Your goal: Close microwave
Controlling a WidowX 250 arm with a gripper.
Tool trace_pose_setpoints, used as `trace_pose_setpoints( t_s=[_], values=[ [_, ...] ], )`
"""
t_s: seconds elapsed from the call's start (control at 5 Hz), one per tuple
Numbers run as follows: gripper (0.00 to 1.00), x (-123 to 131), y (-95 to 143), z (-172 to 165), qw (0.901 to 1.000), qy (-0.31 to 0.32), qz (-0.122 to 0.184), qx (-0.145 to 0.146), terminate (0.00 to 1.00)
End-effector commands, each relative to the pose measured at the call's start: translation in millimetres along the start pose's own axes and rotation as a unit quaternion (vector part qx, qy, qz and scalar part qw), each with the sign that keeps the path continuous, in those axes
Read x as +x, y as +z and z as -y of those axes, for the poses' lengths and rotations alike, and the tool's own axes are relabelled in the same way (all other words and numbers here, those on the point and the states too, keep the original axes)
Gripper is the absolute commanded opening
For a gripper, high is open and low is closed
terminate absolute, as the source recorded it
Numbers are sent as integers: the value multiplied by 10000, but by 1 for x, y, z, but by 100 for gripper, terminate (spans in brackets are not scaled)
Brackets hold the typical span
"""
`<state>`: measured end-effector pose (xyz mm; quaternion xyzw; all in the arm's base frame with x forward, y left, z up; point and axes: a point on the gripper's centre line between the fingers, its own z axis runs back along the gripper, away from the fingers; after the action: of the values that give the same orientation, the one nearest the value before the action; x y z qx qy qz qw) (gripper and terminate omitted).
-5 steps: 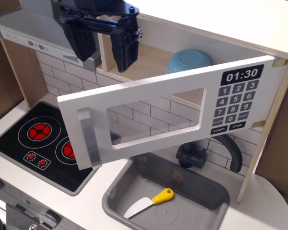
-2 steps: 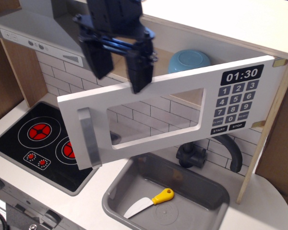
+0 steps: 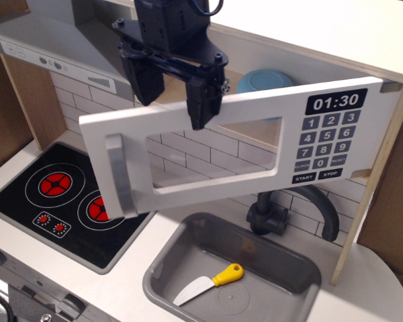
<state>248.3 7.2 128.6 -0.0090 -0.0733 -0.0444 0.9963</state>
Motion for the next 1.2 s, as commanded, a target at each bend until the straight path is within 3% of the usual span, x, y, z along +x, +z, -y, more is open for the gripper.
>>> trace_pose_setpoints(
  t_s=[0.0, 0.4, 0.6, 0.8, 1.0],
  values=[
    [100, 19, 28, -14, 9979, 335, 501, 235, 0],
    [100, -9, 37, 12, 9986, 220, 422, 239, 0],
    [100, -24, 33, 32, 9992, 306, 256, 58, 0],
    [100, -32, 15, 51, 9971, 744, 65, -110, 0],
    [100, -37, -19, 59, 9902, 1377, -83, -236, 0]
  ],
)
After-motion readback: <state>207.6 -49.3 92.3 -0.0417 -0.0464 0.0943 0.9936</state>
